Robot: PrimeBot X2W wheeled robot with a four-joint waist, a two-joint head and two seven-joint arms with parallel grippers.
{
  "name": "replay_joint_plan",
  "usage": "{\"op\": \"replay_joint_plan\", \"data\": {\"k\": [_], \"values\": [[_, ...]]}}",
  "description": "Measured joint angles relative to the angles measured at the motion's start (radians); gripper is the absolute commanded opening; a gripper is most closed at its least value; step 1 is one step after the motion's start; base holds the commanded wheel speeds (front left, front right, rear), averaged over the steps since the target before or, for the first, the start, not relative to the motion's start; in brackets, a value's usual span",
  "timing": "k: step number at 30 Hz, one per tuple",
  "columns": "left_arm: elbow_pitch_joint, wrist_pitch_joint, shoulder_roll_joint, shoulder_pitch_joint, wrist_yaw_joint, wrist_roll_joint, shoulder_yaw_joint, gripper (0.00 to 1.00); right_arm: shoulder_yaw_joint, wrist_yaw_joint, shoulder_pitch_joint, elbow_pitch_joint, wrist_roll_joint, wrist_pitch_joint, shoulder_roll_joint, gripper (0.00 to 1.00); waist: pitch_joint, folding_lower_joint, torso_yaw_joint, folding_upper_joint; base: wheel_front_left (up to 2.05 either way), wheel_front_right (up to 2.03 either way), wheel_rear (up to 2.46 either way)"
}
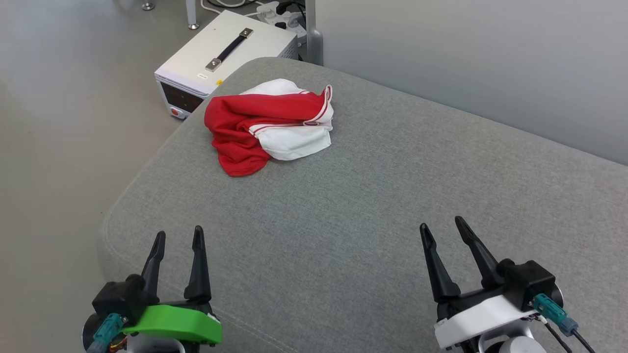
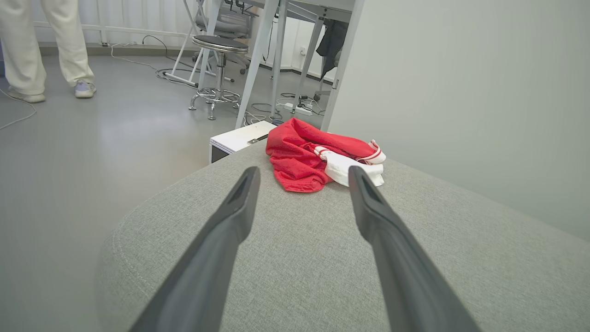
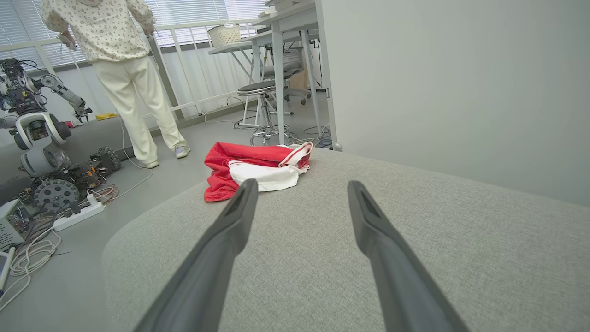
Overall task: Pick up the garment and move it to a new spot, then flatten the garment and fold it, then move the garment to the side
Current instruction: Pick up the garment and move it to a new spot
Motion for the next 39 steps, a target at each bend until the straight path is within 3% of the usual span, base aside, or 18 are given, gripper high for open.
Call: {"op": "replay_joint_plan", "data": {"k": [7,11,17,25,31,34,39], "values": [[0.054,0.0,0.0,-0.02,-0.04,-0.026,0.013,1.0,-0.004,0.0,-0.026,-0.01,-0.027,0.0,-0.005,1.0,0.048,0.0,-0.032,0.0,0.0,0.0,0.0],[0.103,0.0,0.007,-0.124,-0.053,-0.051,0.028,1.0,-0.017,0.0,-0.051,-0.034,-0.059,0.0,-0.026,1.0,0.098,0.0,-0.055,0.0,0.0,0.0,0.0],[0.218,0.02,0.149,-0.359,-0.06,-0.112,-0.018,1.0,-0.024,0.0,-0.089,-0.076,-0.077,-0.001,-0.063,1.0,0.188,0.0001,-0.097,0.0,0.0,0.0,0.0],[0.334,0.33,0.372,-0.707,-0.06,-0.307,-0.132,1.0,-0.028,0.0,-0.156,-0.172,-0.096,0.021,-0.101,1.0,0.32,0.0002,-0.165,0.0,0.0,0.0,0.0],[0.439,0.632,0.491,-0.867,-0.06,-0.437,-0.185,1.0,-0.006,0.0,-0.183,-0.228,-0.111,0.035,-0.093,1.0,0.41,0.0002,-0.227,0.0,0.0,0.0,0.0],[0.492,0.754,0.531,-0.913,-0.06,-0.449,-0.207,1.0,-0.004,0.0,-0.187,-0.237,-0.117,0.037,-0.091,1.0,0.448,0.0002,-0.26,0.0,0.0,0.0,0.0],[0.575,0.861,0.558,-0.979,-0.06,-0.495,-0.226,1.0,-0.007,0.0,-0.202,-0.243,-0.118,0.037,-0.09,1.0,0.505,0.0002,-0.311,0.0,0.0,0.0,0.0]]}}
